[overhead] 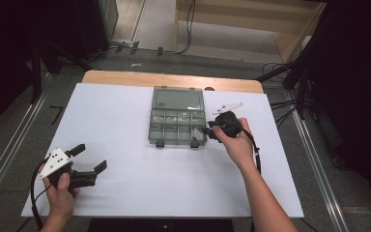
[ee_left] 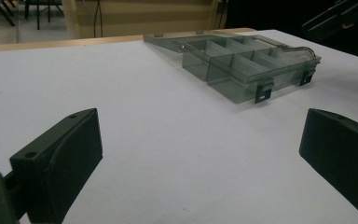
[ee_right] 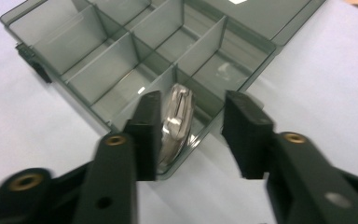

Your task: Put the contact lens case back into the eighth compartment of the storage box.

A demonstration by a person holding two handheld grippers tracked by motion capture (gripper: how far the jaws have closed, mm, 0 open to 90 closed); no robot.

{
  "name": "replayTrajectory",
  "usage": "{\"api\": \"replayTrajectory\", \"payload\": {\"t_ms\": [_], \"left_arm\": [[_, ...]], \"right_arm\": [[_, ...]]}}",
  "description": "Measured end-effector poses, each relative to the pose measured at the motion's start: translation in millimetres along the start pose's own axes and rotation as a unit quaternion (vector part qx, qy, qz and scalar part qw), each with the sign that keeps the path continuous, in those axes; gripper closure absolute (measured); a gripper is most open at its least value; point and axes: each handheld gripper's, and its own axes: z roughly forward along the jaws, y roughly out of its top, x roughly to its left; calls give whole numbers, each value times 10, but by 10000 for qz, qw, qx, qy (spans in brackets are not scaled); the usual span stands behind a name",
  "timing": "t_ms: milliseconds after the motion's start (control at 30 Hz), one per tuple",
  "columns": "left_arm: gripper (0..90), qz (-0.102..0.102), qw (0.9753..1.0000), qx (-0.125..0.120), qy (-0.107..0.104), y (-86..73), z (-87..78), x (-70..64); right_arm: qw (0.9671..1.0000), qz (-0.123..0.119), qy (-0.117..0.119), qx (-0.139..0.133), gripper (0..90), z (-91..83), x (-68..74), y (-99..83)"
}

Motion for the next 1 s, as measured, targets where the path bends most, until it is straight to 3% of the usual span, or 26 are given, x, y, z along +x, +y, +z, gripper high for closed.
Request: {"api": "replayTrajectory", "payload": {"t_ms": [233,333,400,467,567,633,767,1000], "left_arm": [[0,7,10000,10,9,0,0,-3],[0,6,10000,6,8,1,5,-4],[0,18,10000,-1,-4,1,5,-5],[0,7,10000,2,3,3,3,-4],[0,40,10000,23,10,7,7,-10],[0,66,10000,26,7,11,11,-20],[0,178,9998,67,51,28,30,-49],[0,319,9995,89,14,102,81,-137]], "right_arm": [[9998,-61,143,112,819,79,29,-60],[9993,-127,-138,312,872,107,45,-78],[9990,-138,-182,384,872,146,34,-124],[9995,3,-58,323,841,151,0,-166],[9998,186,-50,85,834,118,-30,-188],[9996,204,-82,-171,835,68,-24,-160],[9992,132,-13,-365,835,29,10,-93],[9996,174,46,-214,844,139,31,-106]]}}
